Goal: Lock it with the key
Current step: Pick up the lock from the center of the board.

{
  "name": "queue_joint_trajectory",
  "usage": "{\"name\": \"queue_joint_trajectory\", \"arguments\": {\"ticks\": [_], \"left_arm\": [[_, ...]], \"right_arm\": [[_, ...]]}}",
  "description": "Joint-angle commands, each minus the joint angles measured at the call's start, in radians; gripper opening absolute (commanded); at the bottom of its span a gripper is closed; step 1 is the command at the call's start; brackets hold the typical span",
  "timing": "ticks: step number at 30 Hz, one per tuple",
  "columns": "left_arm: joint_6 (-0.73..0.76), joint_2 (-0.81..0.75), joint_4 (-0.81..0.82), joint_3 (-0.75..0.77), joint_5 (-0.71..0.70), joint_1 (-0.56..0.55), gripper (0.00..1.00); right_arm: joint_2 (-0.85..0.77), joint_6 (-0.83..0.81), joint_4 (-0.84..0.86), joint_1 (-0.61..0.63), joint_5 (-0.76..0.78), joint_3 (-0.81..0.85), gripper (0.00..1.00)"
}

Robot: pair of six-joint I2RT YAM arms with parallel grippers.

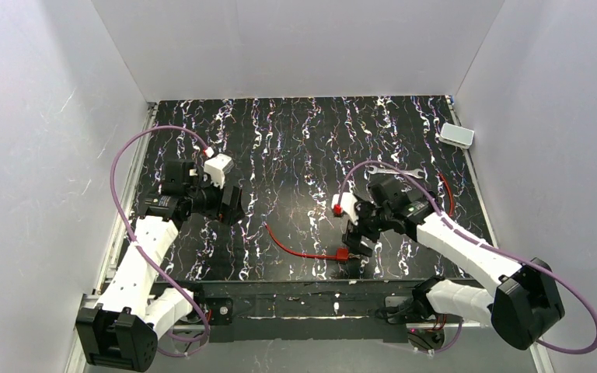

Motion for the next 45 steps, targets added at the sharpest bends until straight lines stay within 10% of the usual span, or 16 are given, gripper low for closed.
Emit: {"name": "queue_joint_trajectory", "arguments": {"ticks": [1, 25, 45], "left_arm": [[0.021, -0.017, -0.033, 0.014, 0.057, -0.003, 0.99], [0.013, -0.053, -0.026, 0.033, 0.055, -0.002, 0.99], [0.082, -0.082, -0.038, 0.086, 0.221, -0.002, 0.99]], "right_arm": [[0.01, -0.026, 0.029, 0.099, 0.072, -0.041, 1.0], [0.165, -0.009, 0.233, 0.29, 0.145, -0.138, 0.85], [0.152, 0.128, 0.275, 0.264, 0.062, -0.049, 0.36]]}}
